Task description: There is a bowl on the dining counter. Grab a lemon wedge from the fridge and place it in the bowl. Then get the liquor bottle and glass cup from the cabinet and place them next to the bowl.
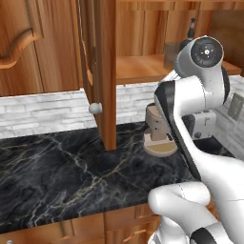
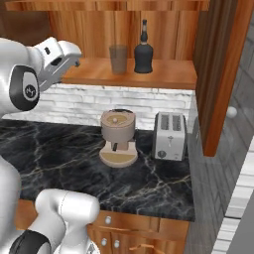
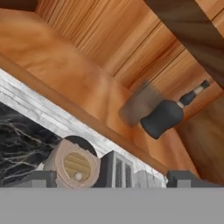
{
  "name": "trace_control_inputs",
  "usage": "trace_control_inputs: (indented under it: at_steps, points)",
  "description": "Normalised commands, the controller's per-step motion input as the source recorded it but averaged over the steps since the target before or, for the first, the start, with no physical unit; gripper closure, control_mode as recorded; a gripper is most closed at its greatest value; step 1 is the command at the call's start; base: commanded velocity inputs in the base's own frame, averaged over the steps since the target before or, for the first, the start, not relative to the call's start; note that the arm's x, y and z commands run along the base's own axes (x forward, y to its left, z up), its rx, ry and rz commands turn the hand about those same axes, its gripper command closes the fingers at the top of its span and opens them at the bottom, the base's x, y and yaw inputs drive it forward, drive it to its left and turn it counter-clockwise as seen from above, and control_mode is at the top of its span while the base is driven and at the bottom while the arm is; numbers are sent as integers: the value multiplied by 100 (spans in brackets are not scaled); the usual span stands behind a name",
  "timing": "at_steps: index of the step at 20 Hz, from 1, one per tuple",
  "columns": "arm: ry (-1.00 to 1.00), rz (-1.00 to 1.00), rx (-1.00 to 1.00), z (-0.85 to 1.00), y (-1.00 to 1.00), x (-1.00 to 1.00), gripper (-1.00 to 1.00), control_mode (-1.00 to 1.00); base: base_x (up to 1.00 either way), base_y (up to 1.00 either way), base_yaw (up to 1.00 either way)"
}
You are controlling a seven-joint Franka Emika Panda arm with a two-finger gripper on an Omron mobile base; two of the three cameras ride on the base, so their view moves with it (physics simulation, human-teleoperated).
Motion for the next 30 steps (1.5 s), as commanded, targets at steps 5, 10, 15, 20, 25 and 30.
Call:
trace_control_inputs:
  at_steps: [5, 10, 15, 20, 25, 30]
  points:
    - [0, -3, -14, 32, 6, 51, -100, -100, 0, 0, 0]
    - [0, -5, -18, 2, -1, 58, -100, -100, 0, 0, 0]
    - [0, -2, -12, 0, -9, 38, -100, -100, 0, 0, 0]
    - [0, 0, -2, 0, -29, 26, -100, -100, 0, 0, 0]
    - [0, 0, 0, 0, -30, 27, -100, -100, 0, 0, 0]
    - [0, 0, 0, 0, -10, 45, -100, -100, 0, 0, 0]
